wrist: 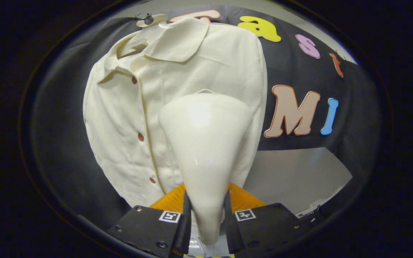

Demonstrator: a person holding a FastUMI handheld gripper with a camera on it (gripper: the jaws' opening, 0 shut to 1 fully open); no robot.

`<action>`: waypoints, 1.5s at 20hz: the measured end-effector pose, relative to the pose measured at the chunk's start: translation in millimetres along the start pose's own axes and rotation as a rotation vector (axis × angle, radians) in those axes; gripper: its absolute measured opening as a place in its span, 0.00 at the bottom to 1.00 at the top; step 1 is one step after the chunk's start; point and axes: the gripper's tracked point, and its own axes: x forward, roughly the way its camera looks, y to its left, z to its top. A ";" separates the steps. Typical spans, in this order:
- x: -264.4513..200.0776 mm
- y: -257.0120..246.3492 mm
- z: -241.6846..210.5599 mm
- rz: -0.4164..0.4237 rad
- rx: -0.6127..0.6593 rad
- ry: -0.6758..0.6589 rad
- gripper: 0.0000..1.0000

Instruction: Iron the clothes twice with a garment steamer, once on the left side and once on the right side.

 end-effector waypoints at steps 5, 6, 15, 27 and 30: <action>19.2 2.0 -43.3 -0.005 -0.046 0.079 0.40; 23.5 2.6 -50.6 -0.005 -0.048 0.093 0.40; 65.4 2.6 -117.7 -0.032 -0.027 0.210 0.41; 100.5 -5.1 -203.3 -0.078 -0.022 0.347 0.41; 101.0 -2.9 -227.1 -0.064 0.012 0.405 0.41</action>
